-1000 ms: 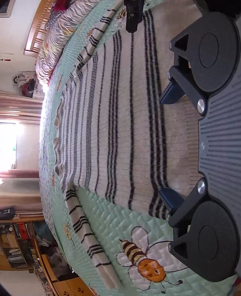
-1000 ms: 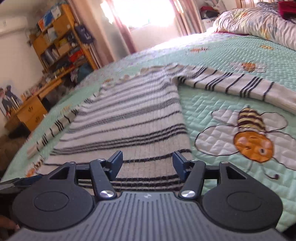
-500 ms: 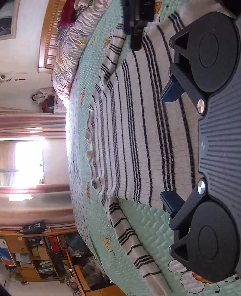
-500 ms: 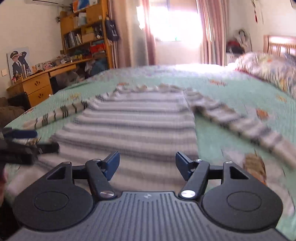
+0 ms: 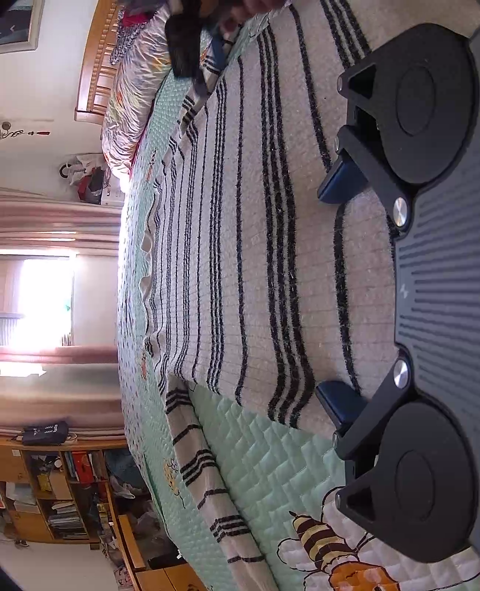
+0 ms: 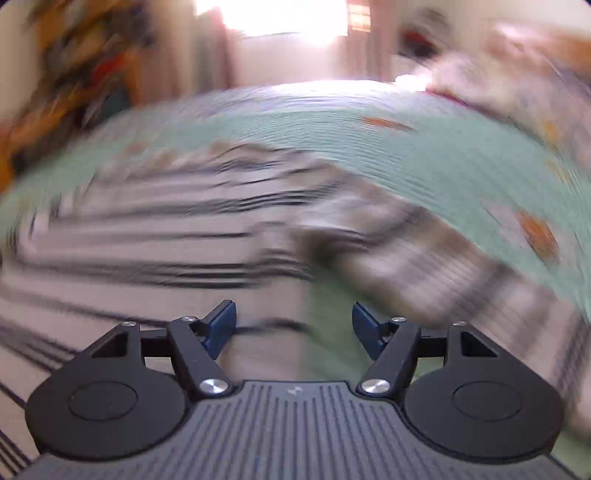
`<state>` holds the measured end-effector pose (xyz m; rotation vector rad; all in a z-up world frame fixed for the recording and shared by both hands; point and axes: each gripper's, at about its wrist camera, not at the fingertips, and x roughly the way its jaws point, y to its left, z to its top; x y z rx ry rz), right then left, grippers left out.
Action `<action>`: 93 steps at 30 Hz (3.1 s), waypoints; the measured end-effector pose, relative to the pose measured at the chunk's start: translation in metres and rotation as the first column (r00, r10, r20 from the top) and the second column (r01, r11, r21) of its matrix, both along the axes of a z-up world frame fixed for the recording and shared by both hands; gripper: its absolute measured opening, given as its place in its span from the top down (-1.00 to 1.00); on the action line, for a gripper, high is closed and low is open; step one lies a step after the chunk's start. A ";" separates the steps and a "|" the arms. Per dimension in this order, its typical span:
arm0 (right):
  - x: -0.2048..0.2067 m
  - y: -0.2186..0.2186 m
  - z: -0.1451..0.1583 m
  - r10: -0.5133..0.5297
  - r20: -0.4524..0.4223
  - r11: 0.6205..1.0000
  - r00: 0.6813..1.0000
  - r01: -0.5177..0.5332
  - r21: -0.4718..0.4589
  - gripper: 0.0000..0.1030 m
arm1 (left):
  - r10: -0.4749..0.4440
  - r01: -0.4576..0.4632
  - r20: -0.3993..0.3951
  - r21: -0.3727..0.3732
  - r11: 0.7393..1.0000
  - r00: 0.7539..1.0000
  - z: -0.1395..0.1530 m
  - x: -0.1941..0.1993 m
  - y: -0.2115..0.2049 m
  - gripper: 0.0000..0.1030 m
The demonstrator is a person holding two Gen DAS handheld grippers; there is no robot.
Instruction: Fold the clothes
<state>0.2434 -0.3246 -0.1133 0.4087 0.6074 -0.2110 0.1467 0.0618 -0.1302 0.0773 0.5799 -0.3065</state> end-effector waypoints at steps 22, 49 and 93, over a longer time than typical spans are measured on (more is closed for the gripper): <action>-0.138 -0.161 -0.038 -0.531 0.174 0.737 0.829 0.350 0.578 0.84 | 0.008 -0.008 0.004 0.052 0.999 1.000 -0.002 0.000 -0.008 -0.99; -0.152 -0.247 -0.028 -0.601 0.220 0.759 0.768 0.463 0.457 0.21 | 0.025 -0.026 0.013 0.105 0.994 1.000 -0.004 0.001 -0.016 -0.99; -0.165 -0.126 -0.027 -0.422 0.225 0.864 0.878 0.315 0.392 0.40 | 0.031 -0.035 0.038 0.113 0.993 0.999 -0.003 -0.003 -0.016 -0.99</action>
